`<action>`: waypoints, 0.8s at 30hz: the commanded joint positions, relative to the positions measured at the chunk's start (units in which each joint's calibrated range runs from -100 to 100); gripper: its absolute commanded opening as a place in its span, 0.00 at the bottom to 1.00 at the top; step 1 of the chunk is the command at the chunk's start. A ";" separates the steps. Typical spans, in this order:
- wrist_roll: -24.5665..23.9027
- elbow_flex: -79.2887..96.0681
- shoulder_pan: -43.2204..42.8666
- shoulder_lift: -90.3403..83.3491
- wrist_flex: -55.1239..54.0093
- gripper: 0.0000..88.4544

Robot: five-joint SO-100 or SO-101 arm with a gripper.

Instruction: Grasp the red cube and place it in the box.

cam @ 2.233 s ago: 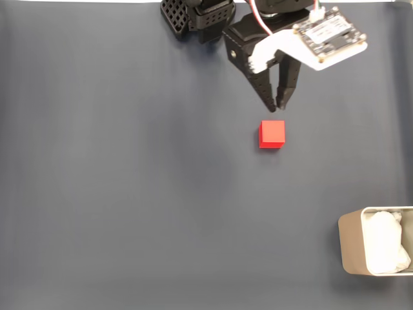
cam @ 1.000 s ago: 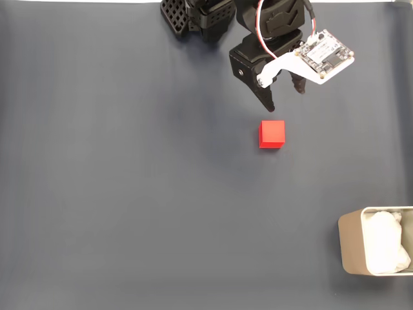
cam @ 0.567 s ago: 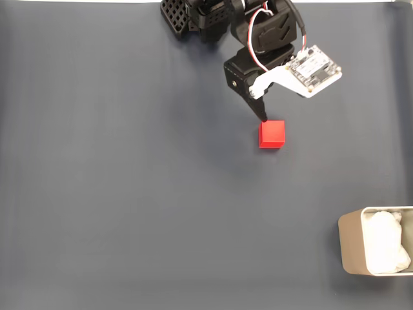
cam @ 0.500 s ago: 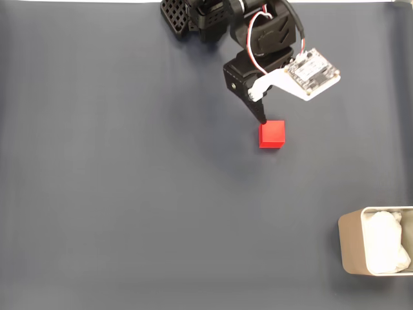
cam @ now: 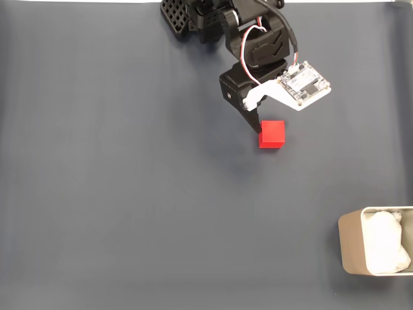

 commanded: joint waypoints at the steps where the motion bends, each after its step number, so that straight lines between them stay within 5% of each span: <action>1: 0.44 0.63 0.38 0.57 -2.43 0.38; 24: 0.15 2.64 0.38 6.90 -9.89 0.38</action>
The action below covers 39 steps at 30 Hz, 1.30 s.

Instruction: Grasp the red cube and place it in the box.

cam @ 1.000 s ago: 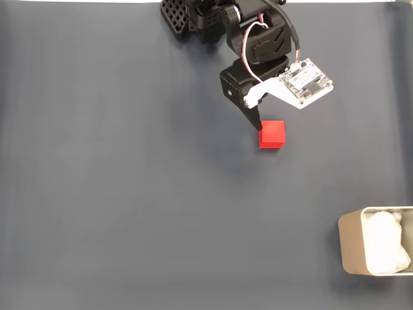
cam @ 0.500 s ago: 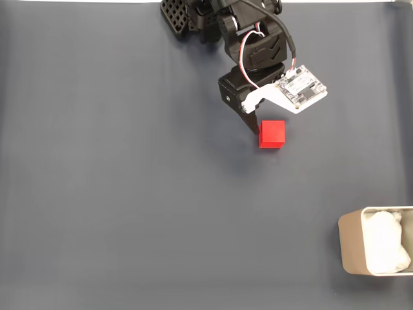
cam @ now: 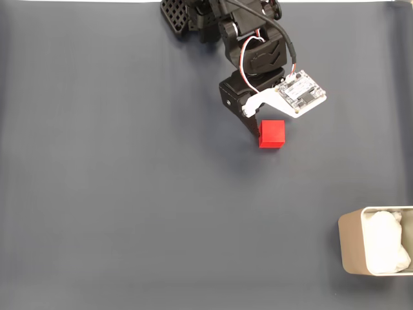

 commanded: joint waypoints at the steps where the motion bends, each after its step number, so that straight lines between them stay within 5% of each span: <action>1: 0.00 -0.89 0.23 0.73 -1.54 0.38; 39: -1.86 -5.91 -3.32 5.15 -3.75 0.39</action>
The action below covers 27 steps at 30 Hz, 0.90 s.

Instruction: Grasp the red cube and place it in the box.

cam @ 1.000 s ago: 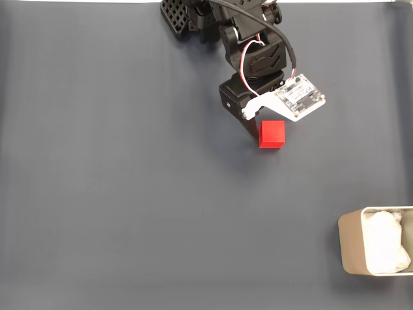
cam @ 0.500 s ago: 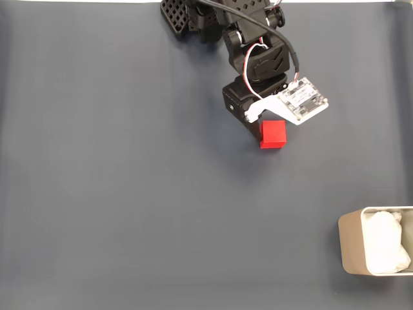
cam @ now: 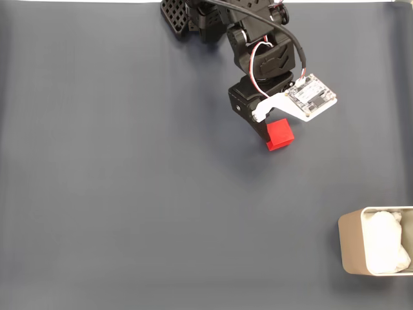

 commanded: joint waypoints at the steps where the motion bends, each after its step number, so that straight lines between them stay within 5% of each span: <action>1: -0.73 -2.75 -0.79 -0.58 -0.41 0.39; 17: -1.03 -2.75 -2.85 -0.58 -0.41 0.37; 27: 0.34 -2.84 -2.78 0.63 -0.33 0.18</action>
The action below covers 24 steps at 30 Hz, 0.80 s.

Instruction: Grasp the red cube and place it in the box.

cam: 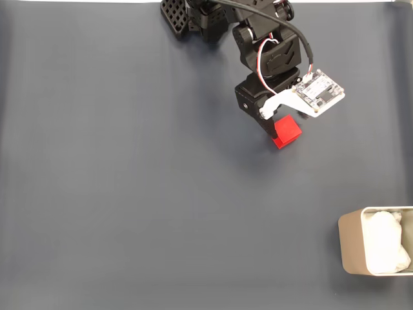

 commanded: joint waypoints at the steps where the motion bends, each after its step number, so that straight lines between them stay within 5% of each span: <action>1: 0.63 -2.75 -0.48 0.37 -0.33 0.16; 13: 1.42 -4.21 -0.48 0.46 1.31 0.04; 24: 0.39 -11.23 -0.06 -3.27 8.12 0.04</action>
